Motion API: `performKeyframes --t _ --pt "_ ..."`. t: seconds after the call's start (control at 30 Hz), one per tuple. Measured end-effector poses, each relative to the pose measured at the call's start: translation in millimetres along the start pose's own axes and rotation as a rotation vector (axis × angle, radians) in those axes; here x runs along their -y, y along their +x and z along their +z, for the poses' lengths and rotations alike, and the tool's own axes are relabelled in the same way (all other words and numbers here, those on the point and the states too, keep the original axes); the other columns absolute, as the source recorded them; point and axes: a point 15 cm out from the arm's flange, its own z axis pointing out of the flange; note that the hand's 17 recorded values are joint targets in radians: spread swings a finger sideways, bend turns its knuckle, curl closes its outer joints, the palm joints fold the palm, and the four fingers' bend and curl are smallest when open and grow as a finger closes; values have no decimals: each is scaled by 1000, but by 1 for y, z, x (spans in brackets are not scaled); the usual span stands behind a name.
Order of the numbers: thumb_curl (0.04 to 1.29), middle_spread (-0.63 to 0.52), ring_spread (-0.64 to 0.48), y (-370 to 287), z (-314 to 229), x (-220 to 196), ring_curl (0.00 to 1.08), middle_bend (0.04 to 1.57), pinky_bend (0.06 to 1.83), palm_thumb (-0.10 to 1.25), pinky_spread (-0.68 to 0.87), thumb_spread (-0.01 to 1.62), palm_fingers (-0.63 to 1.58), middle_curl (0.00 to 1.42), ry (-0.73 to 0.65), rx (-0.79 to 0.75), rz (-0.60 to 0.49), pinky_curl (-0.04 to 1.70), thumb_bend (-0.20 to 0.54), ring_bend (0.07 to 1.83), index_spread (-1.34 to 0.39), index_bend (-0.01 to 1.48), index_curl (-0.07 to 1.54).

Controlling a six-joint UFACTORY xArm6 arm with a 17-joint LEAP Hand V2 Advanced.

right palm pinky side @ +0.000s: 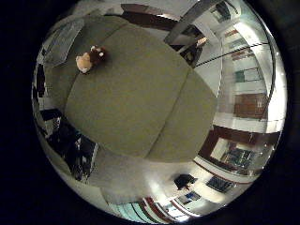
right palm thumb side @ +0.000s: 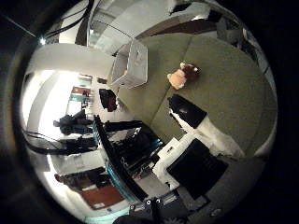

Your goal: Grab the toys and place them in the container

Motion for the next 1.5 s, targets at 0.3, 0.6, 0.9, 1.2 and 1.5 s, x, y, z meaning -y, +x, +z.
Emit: performKeyframes --t 0.3,0.6,0.9,1.2,1.5 --pt "423 -129 -136 -4 2 9 247 379 811 710 208 1097 376 388 -25 -9 -51 -11 -21 611 -449 180 364" --pt "421 -97 -107 -17 3 38 237 321 815 719 236 1088 301 371 -26 -26 -118 -9 -21 563 -437 181 350" --pt "429 -62 -83 -27 21 64 230 260 806 730 262 1075 247 356 -41 -68 -195 -7 -21 509 -423 173 337" --pt "441 -44 -53 -38 61 81 239 216 820 793 257 1045 186 348 -49 -73 -219 -5 -19 494 -421 164 305" --pt "448 -43 -50 -70 105 90 244 200 811 805 250 1034 161 347 -58 -125 -286 -3 -21 469 -424 165 296"
